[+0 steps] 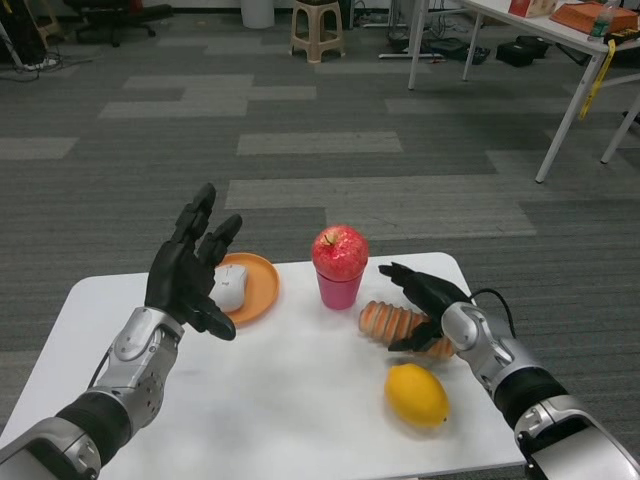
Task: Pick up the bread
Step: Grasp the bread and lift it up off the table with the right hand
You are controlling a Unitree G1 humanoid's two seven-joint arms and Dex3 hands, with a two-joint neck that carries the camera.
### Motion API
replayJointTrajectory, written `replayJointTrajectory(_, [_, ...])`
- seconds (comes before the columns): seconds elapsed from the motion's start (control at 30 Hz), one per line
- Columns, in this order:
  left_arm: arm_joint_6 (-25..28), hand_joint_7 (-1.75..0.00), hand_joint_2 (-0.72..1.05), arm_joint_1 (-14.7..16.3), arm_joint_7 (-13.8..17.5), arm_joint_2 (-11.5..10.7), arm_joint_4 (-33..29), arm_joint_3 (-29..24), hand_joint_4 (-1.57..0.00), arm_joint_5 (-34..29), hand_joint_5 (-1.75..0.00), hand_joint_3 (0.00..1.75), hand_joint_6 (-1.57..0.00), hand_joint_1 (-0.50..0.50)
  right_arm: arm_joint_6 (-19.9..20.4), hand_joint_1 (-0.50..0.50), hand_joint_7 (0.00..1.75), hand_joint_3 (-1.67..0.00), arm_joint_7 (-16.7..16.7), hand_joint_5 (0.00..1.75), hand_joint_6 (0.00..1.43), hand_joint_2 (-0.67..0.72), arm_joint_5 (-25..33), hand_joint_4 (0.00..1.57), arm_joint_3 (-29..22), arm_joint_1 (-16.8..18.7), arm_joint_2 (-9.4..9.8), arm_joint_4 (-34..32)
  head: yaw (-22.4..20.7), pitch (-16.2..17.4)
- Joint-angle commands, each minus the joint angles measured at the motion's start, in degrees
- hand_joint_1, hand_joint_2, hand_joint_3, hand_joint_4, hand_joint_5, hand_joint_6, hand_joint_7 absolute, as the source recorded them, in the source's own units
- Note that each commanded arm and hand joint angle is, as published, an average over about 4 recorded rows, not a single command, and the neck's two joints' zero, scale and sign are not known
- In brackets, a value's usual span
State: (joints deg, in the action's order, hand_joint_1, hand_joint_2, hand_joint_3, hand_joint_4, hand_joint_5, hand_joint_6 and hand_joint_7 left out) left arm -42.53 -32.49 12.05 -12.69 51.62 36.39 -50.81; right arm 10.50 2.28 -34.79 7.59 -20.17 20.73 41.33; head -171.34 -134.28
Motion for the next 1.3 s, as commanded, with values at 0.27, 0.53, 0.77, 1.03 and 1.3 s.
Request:
replayJointTrajectory(0.27, [-0.3, 0.00, -0.46, -0.2, 0.0, -0.7, 0.3, 0.0, 0.00, -0.2, -0.41, 0.09, 0.00, 0.50, -0.8, -0.38, 0.21, -0.40, -0.9, 0.00, 0.00, -0.41, -5.5, 0.00, -3.1, -2.5, -1.29, 5.8, -0.1, -0.1])
replayJointTrajectory(0.53, [-0.3, 0.00, -0.46, -0.1, 0.0, -0.6, 0.3, 0.1, 0.00, -0.2, -0.41, 0.09, 0.00, 0.50, -1.0, -0.38, 0.21, -0.40, -2.3, 0.00, 0.00, -0.41, -10.7, 0.00, -5.5, -4.8, -1.62, 9.4, -0.3, -0.4])
replayJointTrajectory(0.77, [-0.3, 0.00, -0.46, 0.0, 0.0, -0.6, 0.3, 0.1, 0.00, -0.2, -0.41, 0.09, 0.00, 0.50, -1.4, -0.38, 0.21, -0.48, -2.7, 0.00, 0.00, -0.41, -16.1, 0.00, -5.8, -6.6, -1.57, 10.5, -0.3, -0.5])
replayJointTrajectory(1.03, [-0.3, 0.00, -0.46, 0.0, 0.0, -0.6, 0.3, 0.0, 0.00, -0.2, -0.41, 0.09, 0.00, 0.50, -1.7, -0.38, 0.21, -0.48, -2.0, 0.00, 0.00, -0.41, -26.4, 0.00, -5.7, -9.5, -0.41, 11.2, -0.4, -0.4])
replayJointTrajectory(1.3, [-0.3, 0.00, -0.46, 0.0, 0.0, -0.7, 0.3, 0.0, 0.00, -0.3, -0.41, 0.09, 0.00, 0.50, -0.2, -0.38, 0.16, -0.48, 1.2, 0.00, 0.00, -0.45, -34.7, 0.00, -2.1, -11.7, 2.05, 11.1, -0.2, -0.5])
